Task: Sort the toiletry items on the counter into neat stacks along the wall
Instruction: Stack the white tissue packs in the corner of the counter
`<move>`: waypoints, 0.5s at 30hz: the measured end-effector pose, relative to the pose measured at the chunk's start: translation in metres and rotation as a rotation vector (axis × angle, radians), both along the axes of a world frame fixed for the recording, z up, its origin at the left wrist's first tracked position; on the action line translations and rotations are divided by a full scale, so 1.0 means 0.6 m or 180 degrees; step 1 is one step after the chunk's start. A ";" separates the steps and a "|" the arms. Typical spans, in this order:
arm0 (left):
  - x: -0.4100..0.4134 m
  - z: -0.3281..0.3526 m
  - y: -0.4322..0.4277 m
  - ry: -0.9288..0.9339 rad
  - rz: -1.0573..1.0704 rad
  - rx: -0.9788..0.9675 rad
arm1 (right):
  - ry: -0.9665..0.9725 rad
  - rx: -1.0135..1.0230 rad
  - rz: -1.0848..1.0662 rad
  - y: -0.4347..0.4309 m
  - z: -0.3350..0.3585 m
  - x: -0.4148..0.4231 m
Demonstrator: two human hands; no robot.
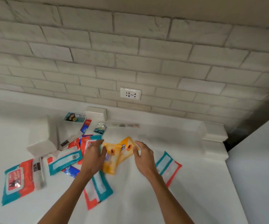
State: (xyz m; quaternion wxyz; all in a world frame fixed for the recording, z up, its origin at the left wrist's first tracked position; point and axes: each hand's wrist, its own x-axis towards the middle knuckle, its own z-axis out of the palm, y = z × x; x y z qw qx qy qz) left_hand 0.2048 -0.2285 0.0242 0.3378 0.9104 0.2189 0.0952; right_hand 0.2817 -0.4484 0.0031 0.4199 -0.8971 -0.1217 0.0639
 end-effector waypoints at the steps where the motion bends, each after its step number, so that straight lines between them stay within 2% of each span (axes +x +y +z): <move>1: 0.001 0.004 0.033 0.0014 0.0012 -0.0037 | -0.0018 0.0005 0.0009 0.030 0.001 -0.002; 9: 0.057 0.009 0.251 0.0046 -0.0122 -0.0044 | -0.0074 -0.0007 -0.0133 0.244 0.022 0.017; 15: 0.142 0.005 0.333 0.0128 -0.0499 0.0028 | 0.0104 -0.0156 -0.0135 0.357 0.028 0.075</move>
